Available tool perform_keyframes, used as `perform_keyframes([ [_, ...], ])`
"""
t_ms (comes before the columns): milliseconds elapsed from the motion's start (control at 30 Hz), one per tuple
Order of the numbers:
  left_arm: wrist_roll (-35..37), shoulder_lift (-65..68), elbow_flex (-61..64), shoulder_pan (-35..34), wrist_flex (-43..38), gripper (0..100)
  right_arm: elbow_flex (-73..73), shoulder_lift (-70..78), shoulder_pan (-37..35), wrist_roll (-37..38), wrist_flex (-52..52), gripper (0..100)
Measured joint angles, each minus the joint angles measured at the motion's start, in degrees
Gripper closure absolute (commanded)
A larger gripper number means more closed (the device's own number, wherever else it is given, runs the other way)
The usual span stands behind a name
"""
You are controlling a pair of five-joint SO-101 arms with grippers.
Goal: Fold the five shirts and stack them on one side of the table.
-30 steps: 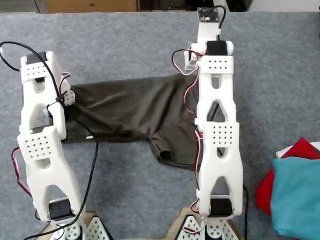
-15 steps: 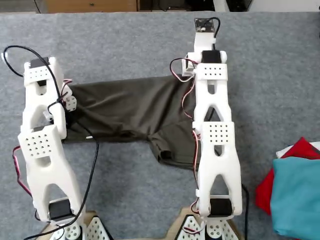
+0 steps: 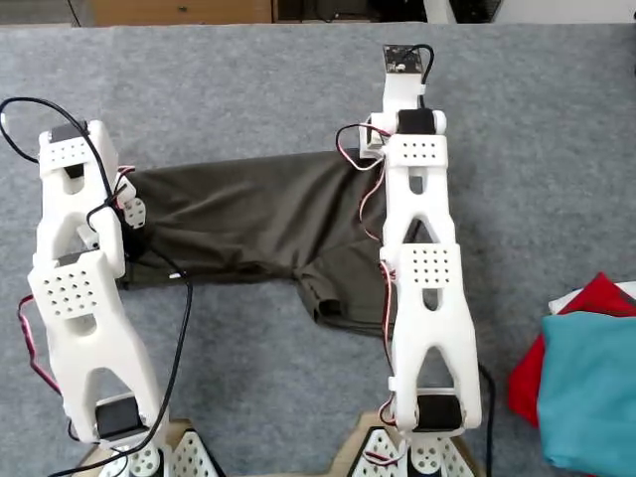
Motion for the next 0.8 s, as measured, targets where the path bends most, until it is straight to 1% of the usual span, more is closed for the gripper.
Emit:
perform_keyframes([
  [133, 0.00, 0.97, 0.00, -0.09, 0.00, 98, 0.00, 0.26, 0.00, 0.00, -0.97, 99.2],
  [267, -1.67, 0.97, 0.00, -0.09, 0.00, 98, 0.00, 1.14, 1.32, 0.18, -4.13, 99.2],
  [433, -2.73, 0.97, 0.00, -1.41, 0.00, 98, 0.00, 2.02, 2.99, 3.78, -7.56, 99.2],
  [700, -6.51, 1.05, 0.00, -2.46, 0.00, 98, 0.00, 2.64, 8.97, 4.84, -13.36, 99.2],
  [800, -7.65, 1.05, 0.00, -2.55, 0.09, 98, 0.00, 2.64, 9.49, 4.84, -13.54, 99.2],
])
